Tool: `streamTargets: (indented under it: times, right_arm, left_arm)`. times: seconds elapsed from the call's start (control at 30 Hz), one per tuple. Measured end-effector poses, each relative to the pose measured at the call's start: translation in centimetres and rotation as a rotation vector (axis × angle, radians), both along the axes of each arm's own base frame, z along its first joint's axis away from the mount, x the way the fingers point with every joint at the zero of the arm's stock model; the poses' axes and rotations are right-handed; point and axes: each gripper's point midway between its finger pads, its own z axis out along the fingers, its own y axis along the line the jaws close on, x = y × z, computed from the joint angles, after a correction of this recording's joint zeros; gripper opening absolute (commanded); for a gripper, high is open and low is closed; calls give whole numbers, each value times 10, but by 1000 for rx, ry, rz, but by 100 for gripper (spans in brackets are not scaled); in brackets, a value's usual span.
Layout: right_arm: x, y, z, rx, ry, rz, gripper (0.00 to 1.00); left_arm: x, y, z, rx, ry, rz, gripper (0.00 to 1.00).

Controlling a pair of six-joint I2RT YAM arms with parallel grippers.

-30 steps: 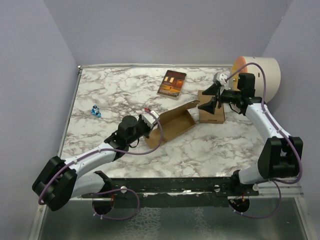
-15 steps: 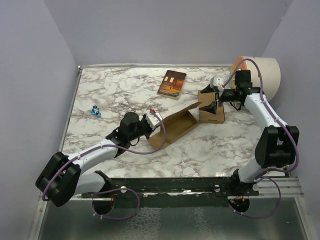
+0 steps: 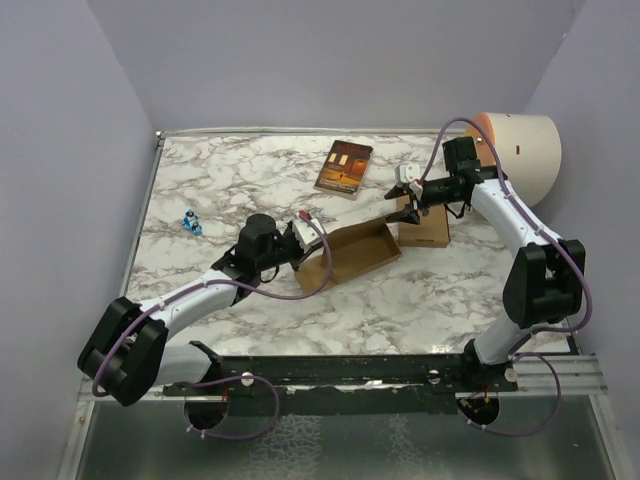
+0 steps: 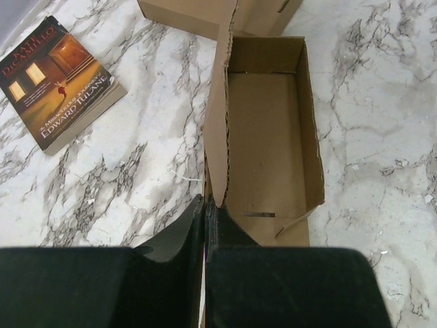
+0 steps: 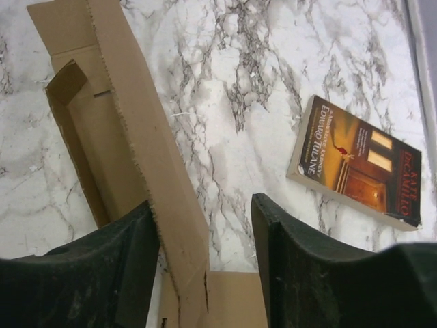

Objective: Fold the paper box

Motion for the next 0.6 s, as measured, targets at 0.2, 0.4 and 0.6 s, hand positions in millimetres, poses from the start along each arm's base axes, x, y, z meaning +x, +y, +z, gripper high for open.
streamTargets:
  times: [0.2,0.4,0.6]
  right_arm:
    - [-2,-4,-11,-45,6,0,34]
    - [-6,-5,-21,-73,12,8,9]
    - [-10,-6,-23,-78,18,12,1]
  left_arm:
    - [4,0,-4,5,13,-6,0]
    - [5,-1,-3,0,15,-13,0]
    - [7,0,-3,-11,33,5,28]
